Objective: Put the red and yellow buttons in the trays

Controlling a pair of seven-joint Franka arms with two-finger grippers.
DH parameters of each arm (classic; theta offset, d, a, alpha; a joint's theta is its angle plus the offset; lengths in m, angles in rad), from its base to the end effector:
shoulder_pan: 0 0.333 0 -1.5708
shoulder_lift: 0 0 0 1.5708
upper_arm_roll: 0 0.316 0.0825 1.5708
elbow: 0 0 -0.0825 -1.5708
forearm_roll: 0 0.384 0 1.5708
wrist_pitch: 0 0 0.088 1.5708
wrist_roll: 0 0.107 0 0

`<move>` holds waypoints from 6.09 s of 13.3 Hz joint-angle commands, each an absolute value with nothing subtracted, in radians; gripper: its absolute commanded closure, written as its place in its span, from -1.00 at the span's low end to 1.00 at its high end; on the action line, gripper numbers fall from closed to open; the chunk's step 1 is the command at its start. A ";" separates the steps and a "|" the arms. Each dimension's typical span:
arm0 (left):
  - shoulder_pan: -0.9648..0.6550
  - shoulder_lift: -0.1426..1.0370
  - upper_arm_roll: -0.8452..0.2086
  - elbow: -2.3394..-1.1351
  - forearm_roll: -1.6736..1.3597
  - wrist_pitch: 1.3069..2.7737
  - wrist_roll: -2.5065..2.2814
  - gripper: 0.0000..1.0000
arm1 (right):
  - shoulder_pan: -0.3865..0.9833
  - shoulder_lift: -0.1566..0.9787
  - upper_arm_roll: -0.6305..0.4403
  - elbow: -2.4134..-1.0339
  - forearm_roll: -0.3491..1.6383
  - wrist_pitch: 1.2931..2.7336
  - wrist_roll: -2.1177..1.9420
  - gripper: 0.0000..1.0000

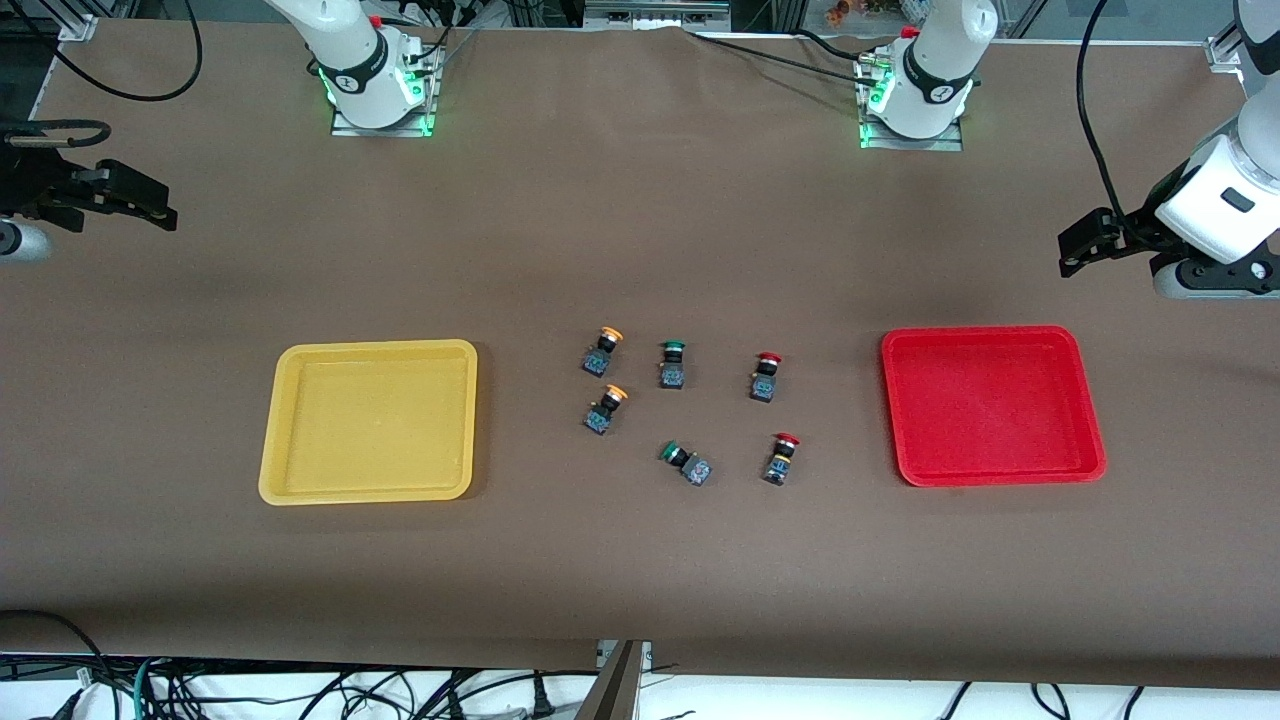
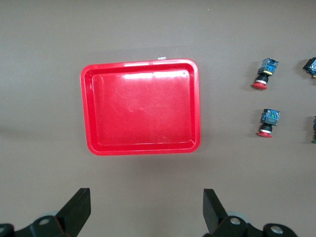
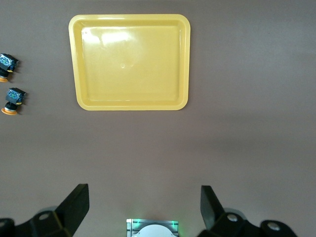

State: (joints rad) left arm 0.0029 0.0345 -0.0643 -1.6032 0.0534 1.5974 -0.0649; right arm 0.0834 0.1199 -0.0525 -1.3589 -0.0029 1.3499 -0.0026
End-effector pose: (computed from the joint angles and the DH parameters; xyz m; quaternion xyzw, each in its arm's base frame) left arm 0.5649 -0.0285 0.5923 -0.9995 -0.0005 0.0185 0.0268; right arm 0.5676 0.0193 0.6370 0.9978 0.0165 -0.0643 0.0055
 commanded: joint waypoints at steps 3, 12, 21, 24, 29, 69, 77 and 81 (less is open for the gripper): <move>0.008 0.018 -0.063 -1.611 0.032 1.594 -0.061 -1.00 | 0.078 0.113 -0.046 -1.361 -0.018 1.341 -0.012 -1.00; 0.005 0.023 -0.063 -1.611 0.031 1.591 -0.055 -1.00 | 0.089 0.310 -0.037 -1.367 -0.002 1.434 0.009 -1.00; -0.101 0.364 -0.135 -1.614 -0.015 1.714 -0.123 -1.00 | 0.398 0.619 -0.032 -1.370 0.133 1.818 0.604 -1.00; -0.256 0.486 -0.133 -1.618 -0.003 1.889 -0.314 -1.00 | 0.529 0.692 -0.032 -1.370 0.164 1.902 0.809 -1.00; -0.334 0.627 -0.133 -1.631 0.003 2.137 -0.416 -1.00 | 0.655 0.793 -0.034 -1.371 0.160 2.038 0.966 -1.00; -0.224 0.932 -0.179 -1.210 0.037 2.214 0.045 -1.00 | 0.636 0.791 -0.229 -1.378 0.167 2.122 0.834 -1.00; -0.256 0.928 -0.176 -1.300 0.015 2.292 0.041 0.61 | 0.689 0.879 -0.127 -1.376 0.169 2.405 1.003 -1.00; -0.245 0.861 -0.169 -1.350 0.015 2.216 0.044 0.98 | 0.716 0.907 -0.127 -1.376 0.164 2.422 1.006 -1.00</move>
